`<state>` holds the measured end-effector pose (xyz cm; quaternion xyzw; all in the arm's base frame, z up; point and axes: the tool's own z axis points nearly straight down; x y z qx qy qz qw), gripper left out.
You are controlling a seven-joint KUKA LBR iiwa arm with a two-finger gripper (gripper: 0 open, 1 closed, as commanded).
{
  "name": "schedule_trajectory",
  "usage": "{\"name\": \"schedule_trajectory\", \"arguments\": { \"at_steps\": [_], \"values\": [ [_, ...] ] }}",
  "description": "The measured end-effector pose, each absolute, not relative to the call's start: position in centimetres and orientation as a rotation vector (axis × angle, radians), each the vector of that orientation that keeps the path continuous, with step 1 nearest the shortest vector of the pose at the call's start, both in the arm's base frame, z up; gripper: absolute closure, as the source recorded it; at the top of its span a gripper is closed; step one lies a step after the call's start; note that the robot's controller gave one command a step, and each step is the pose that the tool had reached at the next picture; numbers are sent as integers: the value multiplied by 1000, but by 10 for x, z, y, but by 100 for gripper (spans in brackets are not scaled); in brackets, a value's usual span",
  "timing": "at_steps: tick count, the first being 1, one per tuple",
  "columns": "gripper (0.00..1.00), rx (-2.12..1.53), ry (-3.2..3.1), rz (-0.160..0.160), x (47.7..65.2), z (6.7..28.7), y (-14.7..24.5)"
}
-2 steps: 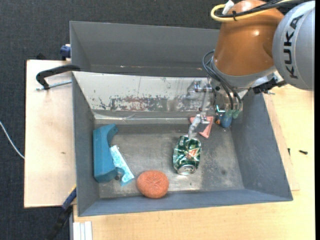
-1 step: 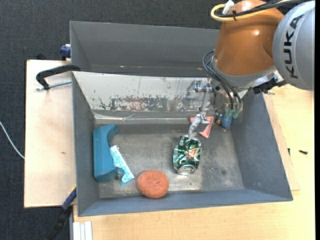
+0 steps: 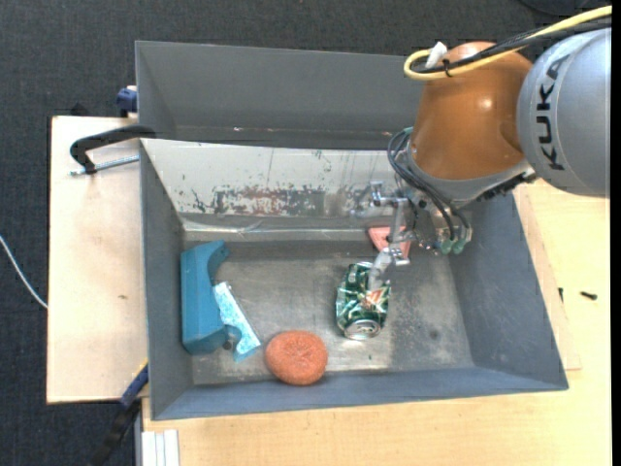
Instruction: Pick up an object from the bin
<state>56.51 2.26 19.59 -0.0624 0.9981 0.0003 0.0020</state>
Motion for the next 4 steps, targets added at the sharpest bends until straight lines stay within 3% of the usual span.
{"name": "schedule_trajectory", "arguments": {
  "at_steps": [1, 2, 3, 4],
  "values": [
    [0, -733, 3054, 1, 560, 171, 13],
    [0, -796, 3038, 2, 564, 140, 8],
    [0, -1221, 2892, 0, 568, 86, 2],
    [100, -1349, 2838, 5, 586, 76, -6]
  ]
}}
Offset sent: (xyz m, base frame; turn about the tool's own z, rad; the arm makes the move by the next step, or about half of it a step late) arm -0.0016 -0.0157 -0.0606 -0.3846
